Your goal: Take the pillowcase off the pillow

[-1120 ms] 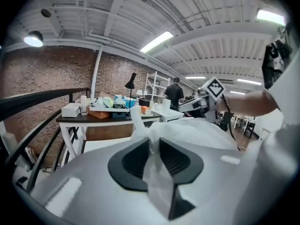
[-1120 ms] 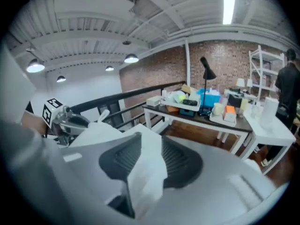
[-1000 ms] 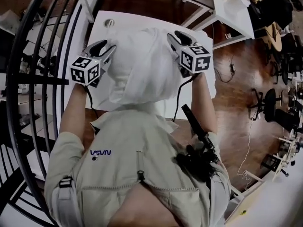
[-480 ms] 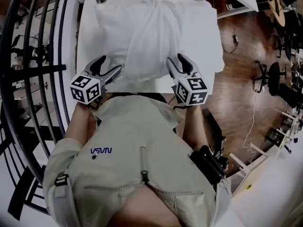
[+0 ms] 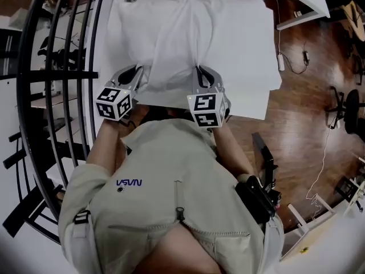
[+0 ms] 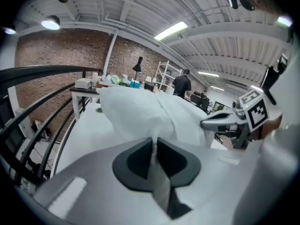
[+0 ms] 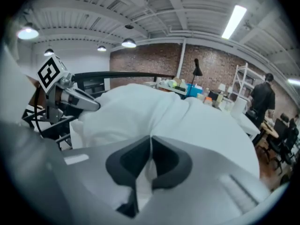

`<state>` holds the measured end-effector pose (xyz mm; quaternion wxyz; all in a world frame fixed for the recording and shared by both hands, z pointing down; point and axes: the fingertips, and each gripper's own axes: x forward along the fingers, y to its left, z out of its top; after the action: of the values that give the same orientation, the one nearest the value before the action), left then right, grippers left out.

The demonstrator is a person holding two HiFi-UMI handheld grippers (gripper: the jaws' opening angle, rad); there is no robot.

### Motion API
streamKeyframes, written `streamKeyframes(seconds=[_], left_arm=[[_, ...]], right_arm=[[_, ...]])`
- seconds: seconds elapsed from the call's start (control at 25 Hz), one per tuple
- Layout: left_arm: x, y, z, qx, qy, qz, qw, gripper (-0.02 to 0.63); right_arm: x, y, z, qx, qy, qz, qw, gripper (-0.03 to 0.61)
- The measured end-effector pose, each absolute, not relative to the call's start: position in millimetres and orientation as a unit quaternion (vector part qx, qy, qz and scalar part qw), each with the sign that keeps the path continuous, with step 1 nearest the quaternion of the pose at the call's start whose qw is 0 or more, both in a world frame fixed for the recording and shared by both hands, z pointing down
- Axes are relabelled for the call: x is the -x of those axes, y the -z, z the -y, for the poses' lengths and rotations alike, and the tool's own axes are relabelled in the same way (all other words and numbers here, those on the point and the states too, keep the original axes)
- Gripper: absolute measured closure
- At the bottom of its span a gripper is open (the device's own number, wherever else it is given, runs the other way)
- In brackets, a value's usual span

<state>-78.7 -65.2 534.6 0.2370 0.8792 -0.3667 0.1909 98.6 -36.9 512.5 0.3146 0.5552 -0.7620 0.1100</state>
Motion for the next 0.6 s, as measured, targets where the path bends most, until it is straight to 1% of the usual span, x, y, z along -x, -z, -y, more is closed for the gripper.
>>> streamKeyframes(seconds=[0.16, 0.32, 0.44, 0.6], left_arm=[[82.5, -514.8, 82.0, -0.866, -0.167, 0.415, 0.225, 0.586], [98.0, -494.1, 105.9, -0.858, -0.135, 0.448, 0.212, 0.589], [121.5, -477.8, 124.8, -0.853, -0.102, 0.464, 0.215, 0.591], [143.4, -478.2, 143.7, -0.853, -0.108, 0.463, 0.212, 0.589]], right_arm=[[-145.5, -509.4, 41.2, -0.575, -0.116, 0.76, 0.281, 0.571], [-193.6, -504.9, 49.6, -0.627, -0.106, 0.722, 0.274, 0.572], [-233.1, -499.4, 47.9, -0.669, -0.12, 0.685, 0.263, 0.572], [-238.5, -504.5, 42.6, -0.687, -0.141, 0.665, 0.258, 0.571]])
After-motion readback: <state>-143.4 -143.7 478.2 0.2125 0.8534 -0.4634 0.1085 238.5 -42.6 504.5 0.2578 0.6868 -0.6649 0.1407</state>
